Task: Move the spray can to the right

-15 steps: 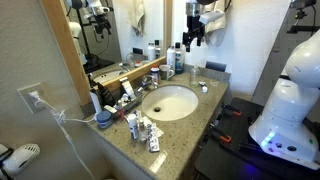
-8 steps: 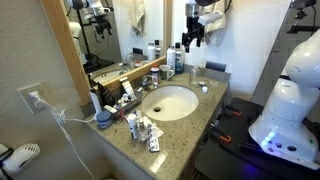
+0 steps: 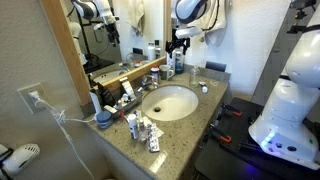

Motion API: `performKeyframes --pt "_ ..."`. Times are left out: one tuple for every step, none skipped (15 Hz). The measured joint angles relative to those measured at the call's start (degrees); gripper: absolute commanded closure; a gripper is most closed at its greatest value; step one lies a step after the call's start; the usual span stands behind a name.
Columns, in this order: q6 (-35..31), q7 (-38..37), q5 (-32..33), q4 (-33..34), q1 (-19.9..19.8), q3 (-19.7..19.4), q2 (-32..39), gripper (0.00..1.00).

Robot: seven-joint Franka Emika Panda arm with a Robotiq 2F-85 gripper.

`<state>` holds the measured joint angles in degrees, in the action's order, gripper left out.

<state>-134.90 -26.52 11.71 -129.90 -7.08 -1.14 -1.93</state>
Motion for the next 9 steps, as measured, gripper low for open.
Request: performKeyframes --pt "-1.5 -2.2 0.0 2.2 0.1 -0.1 2.9 0.0" --pt "-2.8 -4.4 0.0 4.5 0.3 -0.1 5.8 0.0" --pt "-4.0 -6.3 0.0 6.9 0.6 -0.3 8.6 0.0" --pt "-5.1 -8.0 0.1 9.3 1.1 -0.7 11.2 0.0" --pt "-6.1 -9.6 0.1 11.6 1.9 -1.3 13.7 0.0" --pt "-7.0 -11.2 0.1 13.9 2.7 -2.0 16.1 0.0" --pt "-7.9 -12.6 0.1 16.1 3.6 -2.9 18.5 0.0" --pt "-8.6 -14.0 0.1 18.2 4.5 -3.8 20.6 0.0" --pt "-9.1 -15.2 0.1 20.1 5.3 -4.8 22.7 0.0"
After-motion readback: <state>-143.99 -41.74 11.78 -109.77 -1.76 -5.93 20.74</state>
